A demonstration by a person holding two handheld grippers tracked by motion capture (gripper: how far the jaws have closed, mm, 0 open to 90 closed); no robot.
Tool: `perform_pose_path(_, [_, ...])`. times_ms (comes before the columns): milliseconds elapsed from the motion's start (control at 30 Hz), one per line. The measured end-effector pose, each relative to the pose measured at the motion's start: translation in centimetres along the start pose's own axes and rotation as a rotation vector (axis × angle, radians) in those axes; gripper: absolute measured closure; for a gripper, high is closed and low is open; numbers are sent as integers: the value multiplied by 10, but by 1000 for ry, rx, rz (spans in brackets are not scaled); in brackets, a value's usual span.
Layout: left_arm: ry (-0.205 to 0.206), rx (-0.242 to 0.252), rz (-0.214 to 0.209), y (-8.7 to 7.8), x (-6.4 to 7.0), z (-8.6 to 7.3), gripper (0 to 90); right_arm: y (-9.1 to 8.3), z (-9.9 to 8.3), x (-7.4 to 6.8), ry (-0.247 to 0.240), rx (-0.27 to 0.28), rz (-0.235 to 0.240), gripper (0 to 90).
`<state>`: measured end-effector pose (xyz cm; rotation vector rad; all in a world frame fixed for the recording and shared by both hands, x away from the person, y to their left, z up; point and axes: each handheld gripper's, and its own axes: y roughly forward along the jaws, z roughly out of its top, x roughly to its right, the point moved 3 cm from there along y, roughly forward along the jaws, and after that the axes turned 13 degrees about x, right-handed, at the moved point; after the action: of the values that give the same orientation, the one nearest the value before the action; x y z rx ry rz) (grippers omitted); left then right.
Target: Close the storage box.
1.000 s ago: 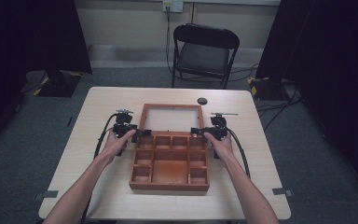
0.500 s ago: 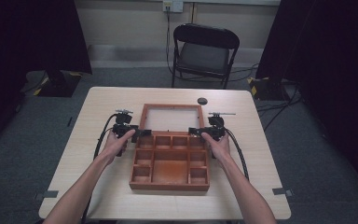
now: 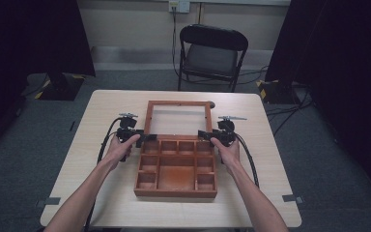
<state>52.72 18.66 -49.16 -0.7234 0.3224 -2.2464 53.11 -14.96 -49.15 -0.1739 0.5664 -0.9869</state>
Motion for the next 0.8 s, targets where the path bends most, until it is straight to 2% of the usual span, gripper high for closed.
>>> perform_pose_path(167, [-18, 4, -21, 0, -2, 0, 269, -1, 1, -1, -26, 9, 3, 346])
perform_pose_path(233, [-12, 6, -19, 0, -1, 0, 276, -1, 2, -1, -27, 10, 0, 352])
perform_pose_path(333, [18, 0, -11, 0, 0, 2, 295, -4, 5, -2, -37, 32, -10, 409])
perform_pose_path(467, [22, 8, 5, 1, 5, 4, 293, -7, 8, -4, -51, 51, -19, 444])
perform_pose_path(633, [39, -6, 14, 0, 5, 7, 322, -8, 9, -4, -51, 58, -13, 453])
perform_pose_path(800, [39, 10, 10, -3, 5, 11, 325, -11, 13, -6, -44, 67, 8, 439])
